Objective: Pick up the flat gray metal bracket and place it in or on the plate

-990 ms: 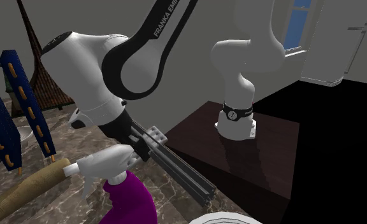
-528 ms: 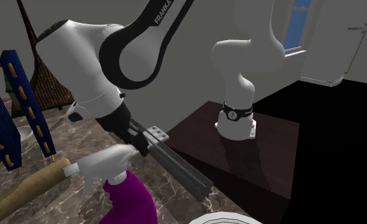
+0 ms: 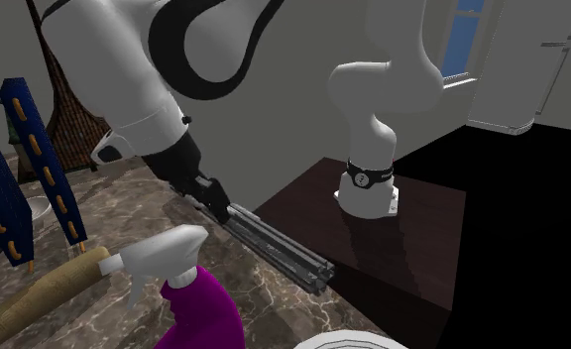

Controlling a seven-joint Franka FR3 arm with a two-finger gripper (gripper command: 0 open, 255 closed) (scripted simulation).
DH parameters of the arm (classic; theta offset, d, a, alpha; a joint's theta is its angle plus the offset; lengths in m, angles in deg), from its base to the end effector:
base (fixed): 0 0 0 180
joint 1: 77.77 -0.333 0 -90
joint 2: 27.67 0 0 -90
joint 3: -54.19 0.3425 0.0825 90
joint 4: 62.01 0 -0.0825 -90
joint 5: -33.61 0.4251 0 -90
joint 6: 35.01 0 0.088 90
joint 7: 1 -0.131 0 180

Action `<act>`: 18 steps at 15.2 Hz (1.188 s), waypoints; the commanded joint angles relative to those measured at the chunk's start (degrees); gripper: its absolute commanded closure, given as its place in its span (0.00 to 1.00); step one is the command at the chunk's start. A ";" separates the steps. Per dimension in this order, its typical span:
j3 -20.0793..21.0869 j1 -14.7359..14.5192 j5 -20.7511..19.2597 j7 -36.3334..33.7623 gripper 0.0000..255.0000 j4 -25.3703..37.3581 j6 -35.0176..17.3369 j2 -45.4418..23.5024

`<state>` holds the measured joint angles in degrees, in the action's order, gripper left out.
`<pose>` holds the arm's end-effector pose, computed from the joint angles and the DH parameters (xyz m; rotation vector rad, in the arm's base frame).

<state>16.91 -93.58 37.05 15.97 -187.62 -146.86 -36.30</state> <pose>0.4931 -0.1900 0.2830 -3.0090 0.1839 0.5355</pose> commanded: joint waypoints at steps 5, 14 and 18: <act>-0.28 -0.38 -1.64 -1.20 1.00 1.57 3.63 2.62; 5.71 -6.60 3.88 -10.81 1.00 5.21 4.60 -0.27; 8.22 -8.97 6.60 -14.56 1.00 8.54 5.35 -2.89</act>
<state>24.51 -101.99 42.91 2.39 -180.20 -141.88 -38.45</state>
